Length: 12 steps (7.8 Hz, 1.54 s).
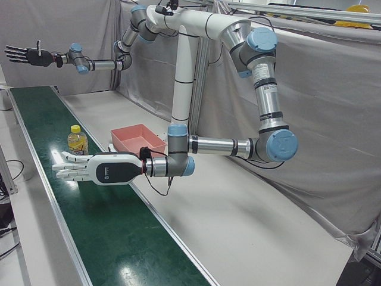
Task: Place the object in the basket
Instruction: 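Reach the left hand toward the yellow-capped orange drink bottle on the belt, then close the left hand fingers around the bottle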
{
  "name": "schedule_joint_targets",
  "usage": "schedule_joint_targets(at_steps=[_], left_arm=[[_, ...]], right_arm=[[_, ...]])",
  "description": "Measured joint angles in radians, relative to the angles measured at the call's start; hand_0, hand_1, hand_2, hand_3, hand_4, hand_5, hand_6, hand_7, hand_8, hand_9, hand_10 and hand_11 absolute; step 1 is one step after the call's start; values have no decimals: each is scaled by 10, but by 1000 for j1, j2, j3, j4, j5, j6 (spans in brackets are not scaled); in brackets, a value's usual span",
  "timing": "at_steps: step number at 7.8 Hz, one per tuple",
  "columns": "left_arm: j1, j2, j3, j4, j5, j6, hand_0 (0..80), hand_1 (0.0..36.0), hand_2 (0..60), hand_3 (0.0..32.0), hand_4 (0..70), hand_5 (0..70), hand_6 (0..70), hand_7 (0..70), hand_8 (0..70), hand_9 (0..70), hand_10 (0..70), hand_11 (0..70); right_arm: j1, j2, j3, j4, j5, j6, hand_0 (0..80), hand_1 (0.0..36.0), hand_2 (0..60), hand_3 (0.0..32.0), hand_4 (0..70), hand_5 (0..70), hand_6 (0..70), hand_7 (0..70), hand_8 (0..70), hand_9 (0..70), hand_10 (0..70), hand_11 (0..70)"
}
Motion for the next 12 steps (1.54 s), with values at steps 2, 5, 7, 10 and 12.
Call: schedule_joint_targets(at_steps=[2,5,7,10,12], left_arm=[[16,-46,17,26,-13,29,645,200,0,0,56,261,0,18,0,0,26,67],[53,-126,58,53,-15,45,653,202,0,0,61,270,0,22,0,0,26,68],[69,-151,74,60,-16,55,661,203,0,0,63,277,0,20,0,0,25,67],[84,-170,78,70,-15,61,668,204,0,0,70,301,0,26,0,0,34,79],[105,-173,79,74,-16,62,677,212,0,0,75,317,0,30,0,0,41,90]], right_arm=[[0,0,0,0,0,0,0,0,0,0,0,0,0,0,0,0,0,0],[0,0,0,0,0,0,0,0,0,0,0,0,0,0,0,0,0,0],[0,0,1,0,0,0,0,0,0,0,0,0,0,0,0,0,0,0],[0,0,2,0,0,0,0,0,0,0,0,0,0,0,0,0,0,0],[0,0,2,0,0,0,0,0,0,0,0,0,0,0,0,0,0,0]])
